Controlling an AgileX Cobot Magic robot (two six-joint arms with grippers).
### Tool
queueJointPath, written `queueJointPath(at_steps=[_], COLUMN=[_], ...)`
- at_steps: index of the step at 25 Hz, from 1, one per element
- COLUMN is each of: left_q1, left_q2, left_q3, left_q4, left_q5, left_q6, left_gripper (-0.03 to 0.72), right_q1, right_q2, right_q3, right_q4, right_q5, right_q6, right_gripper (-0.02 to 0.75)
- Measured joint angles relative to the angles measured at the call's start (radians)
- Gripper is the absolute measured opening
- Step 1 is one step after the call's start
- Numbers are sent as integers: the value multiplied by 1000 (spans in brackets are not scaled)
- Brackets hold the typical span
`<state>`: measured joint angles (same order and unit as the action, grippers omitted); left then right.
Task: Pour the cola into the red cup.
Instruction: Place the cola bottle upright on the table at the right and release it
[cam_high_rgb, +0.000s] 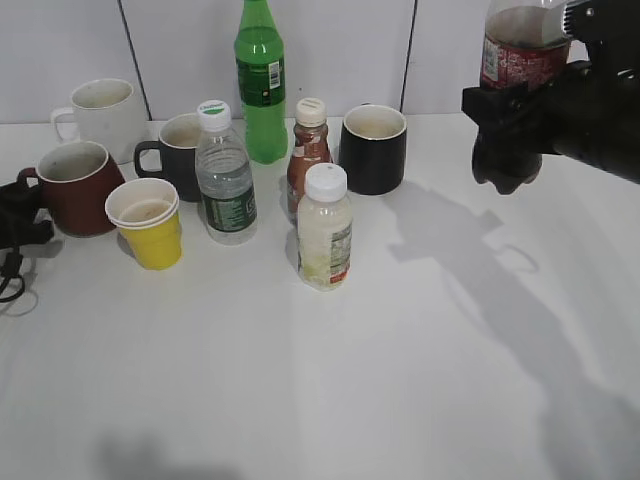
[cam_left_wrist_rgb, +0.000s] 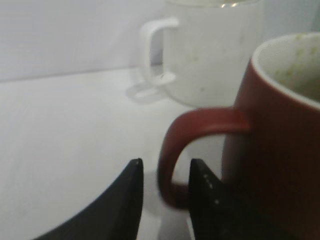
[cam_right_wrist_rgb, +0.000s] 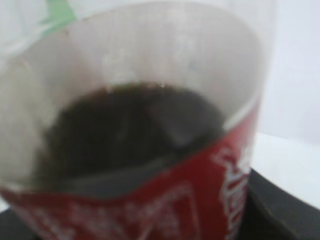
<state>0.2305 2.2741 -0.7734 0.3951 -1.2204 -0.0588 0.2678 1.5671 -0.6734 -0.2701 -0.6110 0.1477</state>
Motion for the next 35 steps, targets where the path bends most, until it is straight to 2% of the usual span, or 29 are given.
queueJointPath(at_steps=[8,11,15,18,29,35], left_q1=[31,31,31,31,31,31], left_q2=[-116,-156,-215,-269,-398,-467], left_q3=[104,148,220,265,327,352], left_q4=[-5,-2,11,31,39,43], left_q5=[5,5,5,6,5,7], left_q6=[0,0,0,0,0,0], left_gripper=[297,326,332,332,332,332], right_q1=[0,0,-3,-5,-5,-5], right_q2=[111,206,329,411,505,480], right_q3=[0,0,0,0,0,0], right_q4=[33,88,195,230,227,217], right_q5=[-143,-222,-364,-434,-498,-515], right_q6=[1,-12,-18,-17,29,8], right_gripper=[463,463,463,463,463,637])
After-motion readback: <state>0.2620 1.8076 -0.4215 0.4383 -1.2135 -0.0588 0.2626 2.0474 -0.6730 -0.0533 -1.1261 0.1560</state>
